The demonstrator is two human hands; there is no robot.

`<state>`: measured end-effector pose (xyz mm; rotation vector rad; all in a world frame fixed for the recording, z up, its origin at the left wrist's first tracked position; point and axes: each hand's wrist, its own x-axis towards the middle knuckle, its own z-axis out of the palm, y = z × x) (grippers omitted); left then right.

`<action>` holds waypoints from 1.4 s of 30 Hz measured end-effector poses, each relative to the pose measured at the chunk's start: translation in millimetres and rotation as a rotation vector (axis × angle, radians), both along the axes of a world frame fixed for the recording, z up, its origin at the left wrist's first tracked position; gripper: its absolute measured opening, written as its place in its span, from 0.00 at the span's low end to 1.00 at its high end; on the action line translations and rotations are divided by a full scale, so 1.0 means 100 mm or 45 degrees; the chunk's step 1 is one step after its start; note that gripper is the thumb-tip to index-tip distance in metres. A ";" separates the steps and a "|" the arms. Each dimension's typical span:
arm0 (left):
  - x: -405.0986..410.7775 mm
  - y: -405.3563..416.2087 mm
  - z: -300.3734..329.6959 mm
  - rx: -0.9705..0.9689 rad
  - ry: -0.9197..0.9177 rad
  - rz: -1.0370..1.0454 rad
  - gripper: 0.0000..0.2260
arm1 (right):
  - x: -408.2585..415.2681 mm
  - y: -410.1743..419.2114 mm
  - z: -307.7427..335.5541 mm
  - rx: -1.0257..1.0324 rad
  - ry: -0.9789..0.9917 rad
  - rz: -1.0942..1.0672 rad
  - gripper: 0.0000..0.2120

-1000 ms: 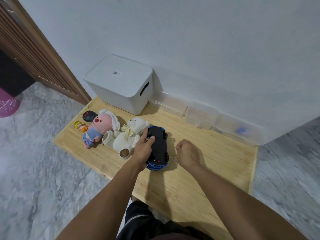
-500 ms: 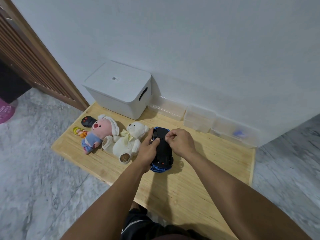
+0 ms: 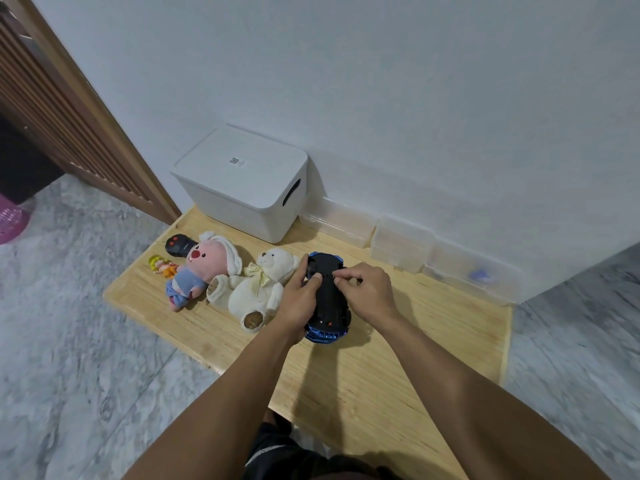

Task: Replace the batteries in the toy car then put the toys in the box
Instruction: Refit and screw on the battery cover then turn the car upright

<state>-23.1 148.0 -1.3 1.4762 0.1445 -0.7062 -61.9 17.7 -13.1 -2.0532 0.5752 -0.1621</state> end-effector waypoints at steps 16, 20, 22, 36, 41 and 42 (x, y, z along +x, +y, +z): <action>0.01 -0.06 0.05 -0.020 0.005 0.028 0.22 | -0.11 0.06 -0.02 -0.308 -0.145 0.115 0.11; -0.01 -0.06 0.03 -0.015 0.005 0.022 0.22 | -0.11 0.07 -0.02 -0.342 -0.134 0.100 0.12; -0.02 -0.06 0.03 -0.022 -0.001 0.027 0.23 | -0.10 0.07 -0.02 -0.343 -0.125 0.078 0.12; 0.02 -0.09 0.03 -0.056 0.011 0.035 0.22 | -0.07 0.02 -0.02 -0.172 -0.151 -0.030 0.09; 0.01 -0.10 0.04 -0.055 0.012 0.023 0.22 | -0.07 0.01 -0.02 -0.147 -0.137 -0.023 0.09; 0.01 -0.10 0.04 -0.051 0.012 0.024 0.22 | -0.06 0.01 -0.02 -0.138 -0.138 -0.033 0.09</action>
